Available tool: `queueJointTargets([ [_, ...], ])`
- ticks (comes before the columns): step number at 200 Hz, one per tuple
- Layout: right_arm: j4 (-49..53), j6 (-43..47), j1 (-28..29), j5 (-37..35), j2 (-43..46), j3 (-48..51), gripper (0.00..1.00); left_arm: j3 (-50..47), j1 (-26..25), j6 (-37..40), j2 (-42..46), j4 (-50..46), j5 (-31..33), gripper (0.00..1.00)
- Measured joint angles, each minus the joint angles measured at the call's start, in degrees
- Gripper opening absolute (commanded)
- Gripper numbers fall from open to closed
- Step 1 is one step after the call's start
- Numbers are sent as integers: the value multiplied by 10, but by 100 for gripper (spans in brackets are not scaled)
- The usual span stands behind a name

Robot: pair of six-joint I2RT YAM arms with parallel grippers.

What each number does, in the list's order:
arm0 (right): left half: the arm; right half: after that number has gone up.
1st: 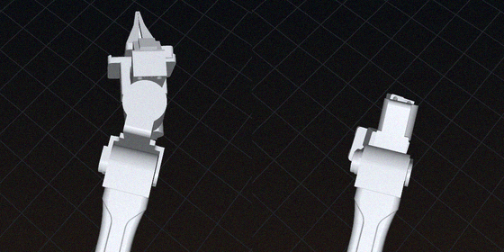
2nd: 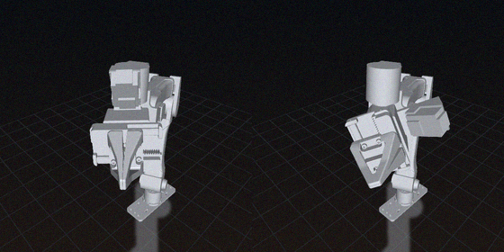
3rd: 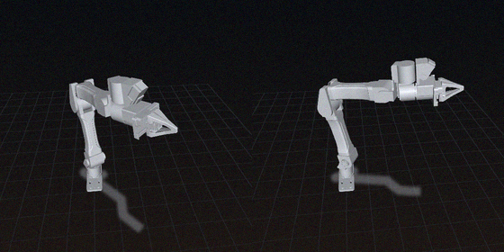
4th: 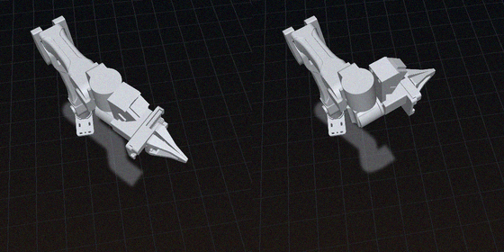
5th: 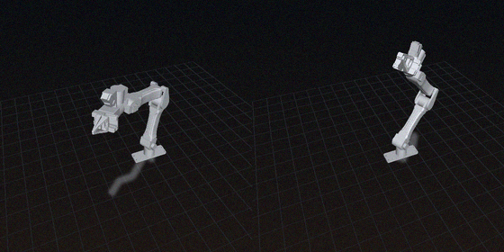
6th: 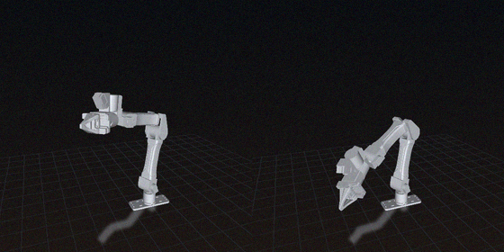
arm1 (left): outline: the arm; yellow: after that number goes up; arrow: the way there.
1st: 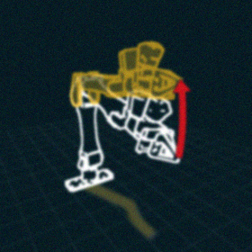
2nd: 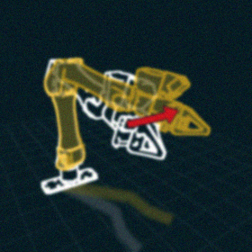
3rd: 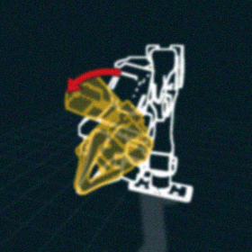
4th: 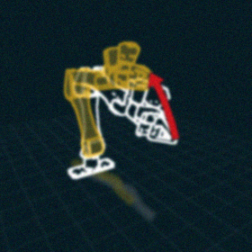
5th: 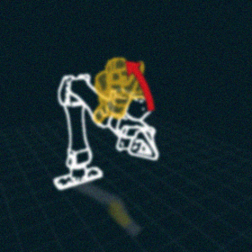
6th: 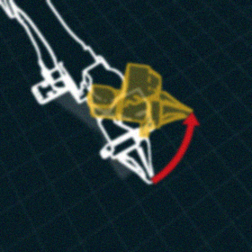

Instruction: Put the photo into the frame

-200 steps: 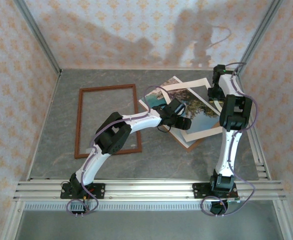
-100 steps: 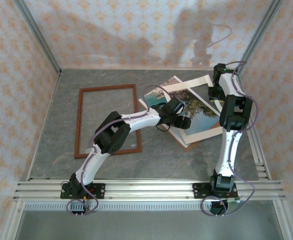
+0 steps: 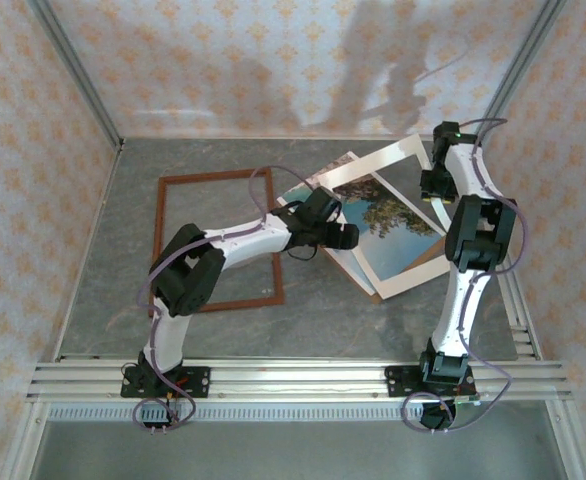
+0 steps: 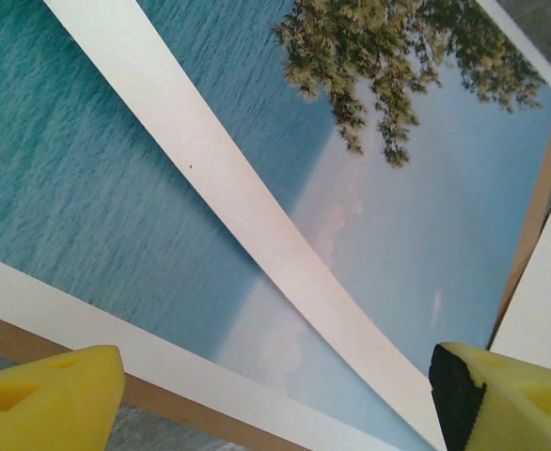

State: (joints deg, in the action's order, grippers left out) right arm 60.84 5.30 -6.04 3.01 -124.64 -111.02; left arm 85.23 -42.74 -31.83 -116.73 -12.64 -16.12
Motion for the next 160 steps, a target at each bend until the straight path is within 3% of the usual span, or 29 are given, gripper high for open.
queueJointTargets([
  [69, -2, -19, 0, 24, 71, 60, 37, -8, 0, -59, -27, 59, -14, 83],
  [123, -12, -25, 0, 30, 78, 73, 36, 10, 9, -78, -70, 65, 3, 82],
  [160, -45, -49, -10, 40, 78, 107, 53, 11, 10, -66, -70, 61, 23, 82],
])
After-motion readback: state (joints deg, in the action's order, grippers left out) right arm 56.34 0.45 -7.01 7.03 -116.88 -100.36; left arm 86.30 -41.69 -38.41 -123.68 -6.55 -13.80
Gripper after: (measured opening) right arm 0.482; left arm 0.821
